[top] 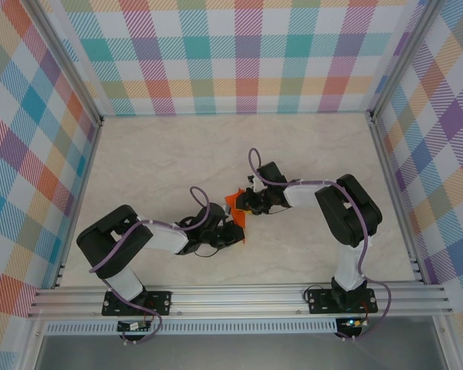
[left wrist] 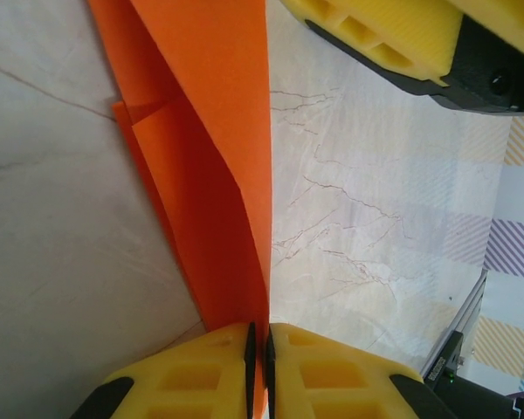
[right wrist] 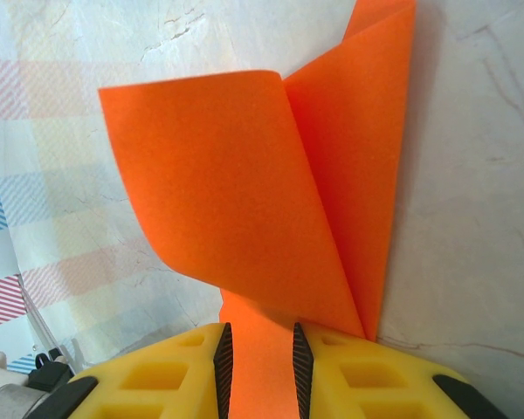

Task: Fold a paper plane with a square sheet of paper (fold left side to right side)
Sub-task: Fold the wing for the fifth time at the center of the table.

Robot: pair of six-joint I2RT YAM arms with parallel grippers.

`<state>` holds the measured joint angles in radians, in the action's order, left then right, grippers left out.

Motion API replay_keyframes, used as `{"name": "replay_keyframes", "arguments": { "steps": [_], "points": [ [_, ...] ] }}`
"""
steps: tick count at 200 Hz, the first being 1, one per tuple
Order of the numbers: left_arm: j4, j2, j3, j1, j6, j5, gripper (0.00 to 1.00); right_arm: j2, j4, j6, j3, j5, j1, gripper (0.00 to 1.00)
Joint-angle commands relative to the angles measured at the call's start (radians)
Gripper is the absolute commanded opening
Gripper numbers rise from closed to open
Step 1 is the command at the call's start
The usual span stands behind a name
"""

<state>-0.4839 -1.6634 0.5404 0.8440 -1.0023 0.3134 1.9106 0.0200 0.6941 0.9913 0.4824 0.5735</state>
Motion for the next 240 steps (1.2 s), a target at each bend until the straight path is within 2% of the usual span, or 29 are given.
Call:
{"name": "replay_keyframes", "arguments": {
  "steps": [1, 50, 110, 142, 158, 191, 240],
  "points": [
    [-0.011, -0.017, -0.019, 0.018, -0.012, 0.015, 0.13, 0.025, -0.084, -0.019, 0.000, -0.037, 0.008, 0.28],
    [-0.013, 0.008, -0.045, 0.019, -0.017, 0.004, 0.12, 0.031, -0.090, -0.021, 0.001, -0.039, 0.008, 0.28],
    [0.003, 0.111, -0.073, 0.018, -0.030, 0.018, 0.27, 0.038, -0.100, -0.024, 0.007, -0.044, 0.009, 0.28],
    [0.118, 0.235, -0.064, 0.018, 0.003, 0.006, 0.29, 0.036, -0.102, -0.023, 0.010, -0.041, 0.008, 0.28],
    [0.170, 0.265, -0.029, 0.018, 0.030, 0.010, 0.26, 0.037, -0.102, -0.024, 0.011, -0.042, 0.009, 0.28],
    [0.157, 0.189, 0.050, 0.019, 0.053, 0.046, 0.20, 0.038, -0.109, -0.025, 0.012, -0.045, 0.009, 0.28],
    [0.093, 0.065, 0.116, 0.017, 0.065, 0.042, 0.18, 0.041, -0.111, -0.027, 0.013, -0.042, 0.008, 0.28]
  ]
}}
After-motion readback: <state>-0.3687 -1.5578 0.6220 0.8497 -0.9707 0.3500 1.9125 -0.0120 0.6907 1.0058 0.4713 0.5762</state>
